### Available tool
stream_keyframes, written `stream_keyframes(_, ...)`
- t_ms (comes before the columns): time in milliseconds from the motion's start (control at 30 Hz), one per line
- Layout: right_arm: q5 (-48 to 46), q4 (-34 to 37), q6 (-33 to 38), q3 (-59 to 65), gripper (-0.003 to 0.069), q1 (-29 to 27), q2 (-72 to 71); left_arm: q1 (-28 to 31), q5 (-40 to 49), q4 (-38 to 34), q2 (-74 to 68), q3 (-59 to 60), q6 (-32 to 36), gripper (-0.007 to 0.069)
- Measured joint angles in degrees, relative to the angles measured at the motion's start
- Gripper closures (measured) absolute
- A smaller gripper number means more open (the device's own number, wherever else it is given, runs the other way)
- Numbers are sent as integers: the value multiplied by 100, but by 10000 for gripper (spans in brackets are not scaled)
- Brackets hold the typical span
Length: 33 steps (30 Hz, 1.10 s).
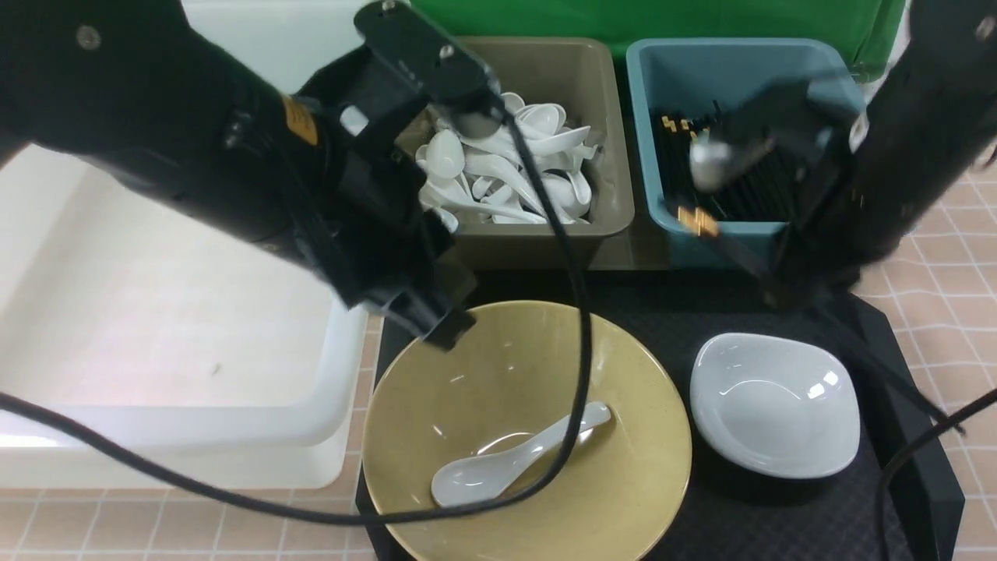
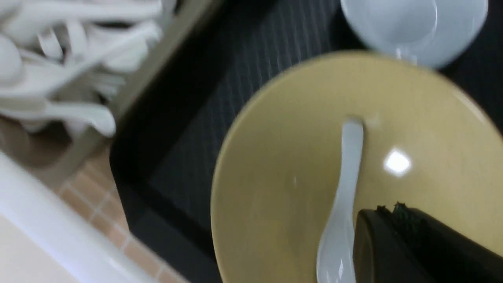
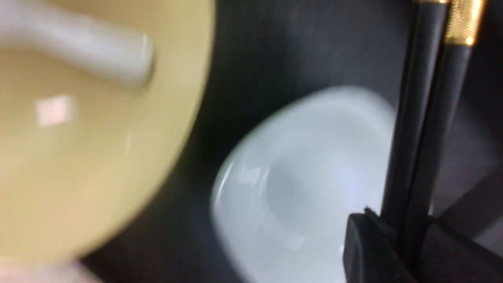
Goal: On brown table put chopsticks spoon bowls plates into blue grey white boxes.
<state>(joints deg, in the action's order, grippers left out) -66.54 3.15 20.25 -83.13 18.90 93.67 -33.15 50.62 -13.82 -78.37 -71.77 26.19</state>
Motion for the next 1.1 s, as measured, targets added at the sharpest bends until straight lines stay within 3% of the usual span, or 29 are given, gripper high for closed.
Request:
stream_keyframes(200,767,21,-567,-953,501,-461,285,0,-669,-47,-556,-467,-177,623)
stream_keyframes(533,3096,15,-2177,-2066,501,-1022,1574,0,-1015,312,-1863,-2290,-280,623)
stream_keyframes(700,4049,15,-2379,-2122,501,-1026,2092,0,-1513,517,-1925,-2434,-285,623)
stream_keyframes(867,4171,15,-2409,-2122,499,-1033,2468,0,-1432,595,-1912,-2446,-298,623)
stream_keyframes(967,4091,20,-2415,-2122,463,-1070,2570,0,-1329,600,-1836,-2446,-298,623)
stream_keyframes(1100,3875,20,-2421,-2144,326,-1133,2572,0,-1239,620,-1551,-2446,-298,623)
